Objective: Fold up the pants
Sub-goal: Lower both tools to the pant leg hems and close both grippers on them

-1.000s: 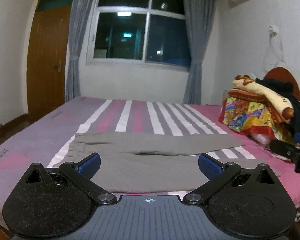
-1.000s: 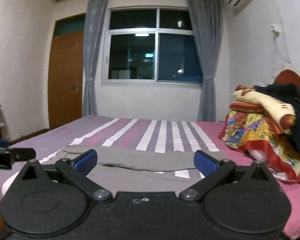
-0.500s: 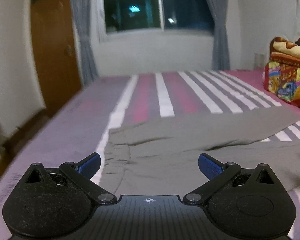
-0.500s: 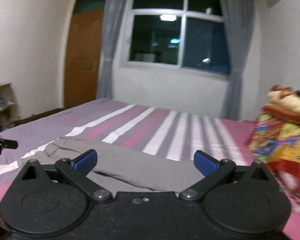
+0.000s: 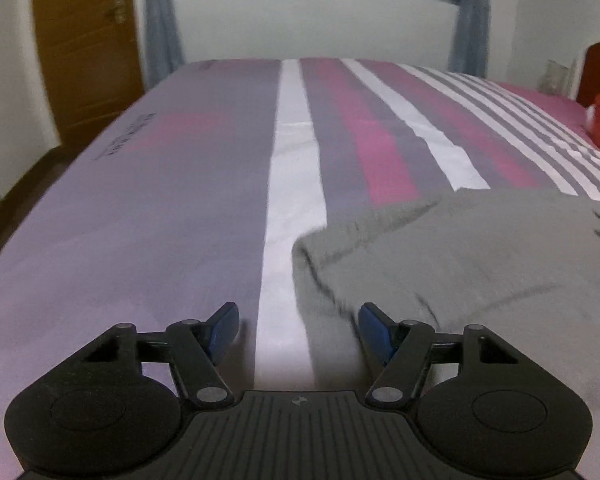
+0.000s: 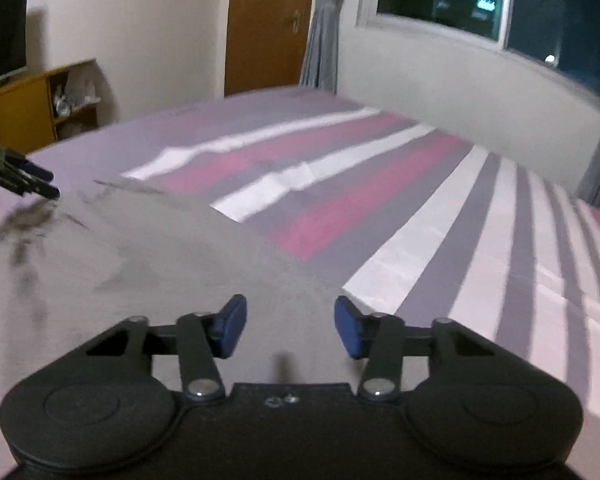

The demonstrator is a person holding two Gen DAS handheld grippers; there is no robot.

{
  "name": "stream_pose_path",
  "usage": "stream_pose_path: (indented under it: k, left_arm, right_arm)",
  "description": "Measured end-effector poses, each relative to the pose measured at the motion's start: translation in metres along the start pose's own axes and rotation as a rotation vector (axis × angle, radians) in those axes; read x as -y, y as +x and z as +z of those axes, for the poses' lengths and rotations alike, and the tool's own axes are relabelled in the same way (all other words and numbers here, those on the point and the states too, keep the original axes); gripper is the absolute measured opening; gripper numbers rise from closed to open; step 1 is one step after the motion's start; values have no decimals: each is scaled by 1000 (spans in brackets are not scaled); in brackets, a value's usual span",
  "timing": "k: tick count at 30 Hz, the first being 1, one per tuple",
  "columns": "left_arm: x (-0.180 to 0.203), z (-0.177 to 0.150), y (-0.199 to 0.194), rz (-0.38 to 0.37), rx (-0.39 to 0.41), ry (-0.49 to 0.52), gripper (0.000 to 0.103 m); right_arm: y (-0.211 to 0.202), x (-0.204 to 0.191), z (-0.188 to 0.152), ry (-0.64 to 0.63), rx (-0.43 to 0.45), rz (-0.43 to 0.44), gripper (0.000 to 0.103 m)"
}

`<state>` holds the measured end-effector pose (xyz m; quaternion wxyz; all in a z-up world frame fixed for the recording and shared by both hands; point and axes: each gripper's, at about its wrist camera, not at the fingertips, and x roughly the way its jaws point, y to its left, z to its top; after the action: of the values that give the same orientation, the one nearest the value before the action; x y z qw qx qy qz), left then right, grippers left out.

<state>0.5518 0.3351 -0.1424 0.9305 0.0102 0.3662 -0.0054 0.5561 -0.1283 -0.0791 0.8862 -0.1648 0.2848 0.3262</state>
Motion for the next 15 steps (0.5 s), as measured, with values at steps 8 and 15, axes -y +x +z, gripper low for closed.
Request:
stream_pose_path:
  k: [8, 15]
  left_arm:
    - [-27, 26, 76, -242, -81, -56, 67]
    - [-15, 27, 101, -285, -116, -9, 50]
  right_arm:
    - [56, 54, -9, -10, -115, 171, 47]
    - [71, 63, -2, -68, -208, 199, 46]
